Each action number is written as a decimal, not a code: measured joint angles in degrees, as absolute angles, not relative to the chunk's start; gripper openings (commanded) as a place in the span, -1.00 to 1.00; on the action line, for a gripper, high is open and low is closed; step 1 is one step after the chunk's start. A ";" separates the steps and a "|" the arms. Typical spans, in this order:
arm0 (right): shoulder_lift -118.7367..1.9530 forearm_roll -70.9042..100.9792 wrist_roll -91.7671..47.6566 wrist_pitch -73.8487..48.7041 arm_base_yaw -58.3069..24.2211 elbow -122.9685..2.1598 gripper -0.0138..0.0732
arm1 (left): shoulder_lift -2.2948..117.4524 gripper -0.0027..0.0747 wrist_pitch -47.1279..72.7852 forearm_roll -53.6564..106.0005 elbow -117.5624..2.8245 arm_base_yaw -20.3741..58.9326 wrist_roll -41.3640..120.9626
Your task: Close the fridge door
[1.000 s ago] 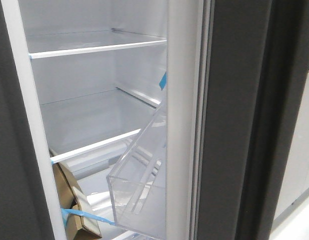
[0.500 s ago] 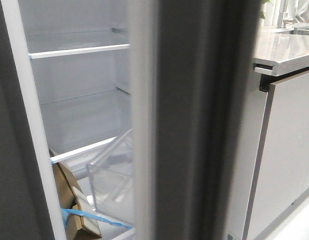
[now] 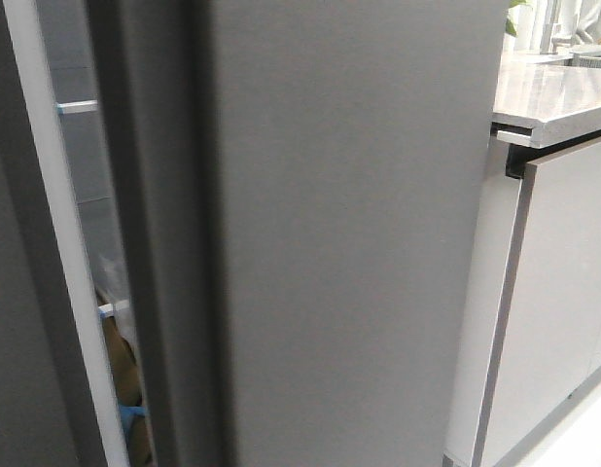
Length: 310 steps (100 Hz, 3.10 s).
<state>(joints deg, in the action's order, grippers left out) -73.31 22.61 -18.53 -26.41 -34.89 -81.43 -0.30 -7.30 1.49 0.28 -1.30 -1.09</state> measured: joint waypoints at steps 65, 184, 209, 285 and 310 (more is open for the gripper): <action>-97.21 23.30 -19.28 -25.80 -36.20 -101.11 -0.79 | -0.30 -0.98 -7.30 1.49 0.28 -1.30 -1.09; -45.78 -8.43 0.33 -50.67 -30.11 -84.20 -0.78 | -0.30 -0.98 -7.30 1.49 0.28 -1.30 -1.09; -28.67 -9.30 3.23 -51.34 -30.11 -67.72 -0.78 | -0.30 -0.98 -7.30 1.49 0.28 -1.30 -1.09; -17.09 -9.30 3.83 -52.36 -30.11 -58.81 -0.78 | -0.30 -0.98 -7.30 1.49 0.28 -1.30 -1.09; -15.51 -10.38 3.83 -47.27 -26.18 -54.63 -0.79 | -0.30 -0.98 -7.30 1.49 0.28 -1.30 -1.09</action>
